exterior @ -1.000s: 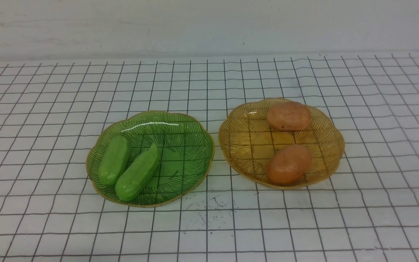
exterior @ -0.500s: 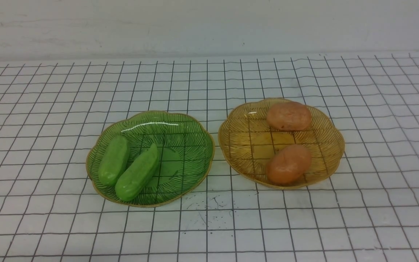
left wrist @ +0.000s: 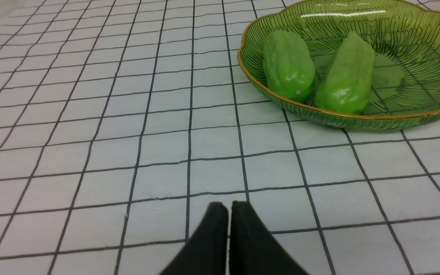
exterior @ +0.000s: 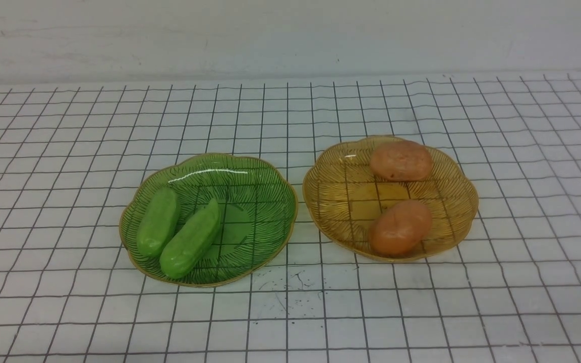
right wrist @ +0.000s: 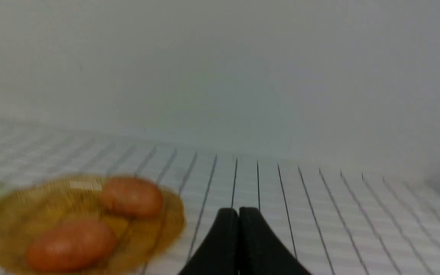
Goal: Put different types of vegetables on the plate.
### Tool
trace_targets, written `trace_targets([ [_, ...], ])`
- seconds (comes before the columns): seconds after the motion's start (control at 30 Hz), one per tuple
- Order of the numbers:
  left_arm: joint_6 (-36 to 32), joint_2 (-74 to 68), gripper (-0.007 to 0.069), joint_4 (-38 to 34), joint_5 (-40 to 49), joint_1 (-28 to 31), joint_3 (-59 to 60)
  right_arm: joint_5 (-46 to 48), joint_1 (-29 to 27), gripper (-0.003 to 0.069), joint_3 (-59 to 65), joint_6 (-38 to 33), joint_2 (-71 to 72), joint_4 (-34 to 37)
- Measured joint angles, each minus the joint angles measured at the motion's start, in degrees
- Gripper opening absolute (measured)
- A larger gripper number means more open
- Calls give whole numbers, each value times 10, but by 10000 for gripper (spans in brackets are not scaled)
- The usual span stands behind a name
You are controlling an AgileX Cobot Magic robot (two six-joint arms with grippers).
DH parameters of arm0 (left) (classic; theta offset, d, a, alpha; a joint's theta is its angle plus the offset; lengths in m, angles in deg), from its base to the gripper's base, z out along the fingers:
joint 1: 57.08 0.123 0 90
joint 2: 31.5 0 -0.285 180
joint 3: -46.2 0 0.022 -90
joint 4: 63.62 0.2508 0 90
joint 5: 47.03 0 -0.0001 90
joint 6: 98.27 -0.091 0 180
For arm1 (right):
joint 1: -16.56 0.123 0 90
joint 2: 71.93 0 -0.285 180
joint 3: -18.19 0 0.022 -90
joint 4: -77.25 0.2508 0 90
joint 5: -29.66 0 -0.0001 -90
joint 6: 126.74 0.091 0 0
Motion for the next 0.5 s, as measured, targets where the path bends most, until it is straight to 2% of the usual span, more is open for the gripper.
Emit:
trace_targets([
  [0.13,0,0,-8,0,0,0,0,37,-9,-15,80,6,42,10],
  [0.5,0,0,-8,0,-1,0,1,57,-16,-15,83,25,55,15],
])
